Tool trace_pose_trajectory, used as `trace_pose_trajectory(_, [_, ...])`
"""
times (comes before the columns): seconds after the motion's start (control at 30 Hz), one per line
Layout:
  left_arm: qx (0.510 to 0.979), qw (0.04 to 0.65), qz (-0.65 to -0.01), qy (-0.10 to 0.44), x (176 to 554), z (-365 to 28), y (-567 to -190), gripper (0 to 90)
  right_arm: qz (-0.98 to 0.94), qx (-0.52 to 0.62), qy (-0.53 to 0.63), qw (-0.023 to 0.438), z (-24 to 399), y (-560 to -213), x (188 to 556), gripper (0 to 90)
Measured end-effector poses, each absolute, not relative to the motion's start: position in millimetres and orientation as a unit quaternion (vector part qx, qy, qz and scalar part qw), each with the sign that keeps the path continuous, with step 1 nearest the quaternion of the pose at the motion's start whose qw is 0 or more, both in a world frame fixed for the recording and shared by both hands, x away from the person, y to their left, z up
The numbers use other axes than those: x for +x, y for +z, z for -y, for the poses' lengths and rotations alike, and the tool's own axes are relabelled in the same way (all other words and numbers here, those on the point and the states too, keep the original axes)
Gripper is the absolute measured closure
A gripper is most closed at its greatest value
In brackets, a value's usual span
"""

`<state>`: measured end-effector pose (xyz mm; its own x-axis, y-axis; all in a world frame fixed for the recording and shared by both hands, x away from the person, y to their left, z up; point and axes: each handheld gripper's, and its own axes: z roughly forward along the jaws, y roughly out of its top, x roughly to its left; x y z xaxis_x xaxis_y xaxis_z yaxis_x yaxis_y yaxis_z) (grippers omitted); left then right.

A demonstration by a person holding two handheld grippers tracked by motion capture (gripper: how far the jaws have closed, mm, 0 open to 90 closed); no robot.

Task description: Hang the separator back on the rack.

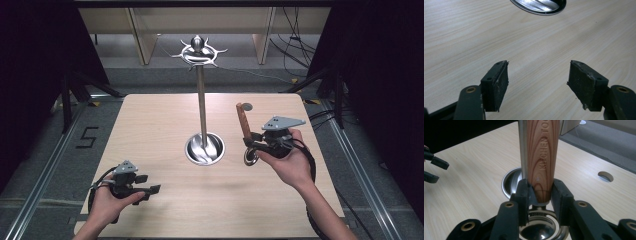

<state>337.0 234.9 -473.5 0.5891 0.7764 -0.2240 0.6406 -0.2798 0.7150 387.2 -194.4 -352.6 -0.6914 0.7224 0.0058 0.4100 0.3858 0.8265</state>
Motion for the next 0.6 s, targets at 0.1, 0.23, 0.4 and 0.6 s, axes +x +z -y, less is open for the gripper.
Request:
trace_pose_trajectory(0.1, [0.794,0.404,-0.447,0.083,337,-235,-474,31.4,-0.81,0.35,0.435,0.182,193,-350,387,69.8])
trace_pose_trajectory(0.23, [0.794,0.403,-0.446,0.084,337,-235,-473,31.4,-0.809,0.345,0.439,0.185,191,-345,388,69.8])
trace_pose_trajectory(0.4, [0.794,0.403,-0.446,0.087,337,-235,-473,31.4,-0.802,0.345,0.447,0.193,187,-343,389,69.9])
trace_pose_trajectory(0.6, [0.795,0.403,-0.446,0.087,337,-235,-473,31.4,-0.802,0.34,0.45,0.198,185,-339,391,69.9])
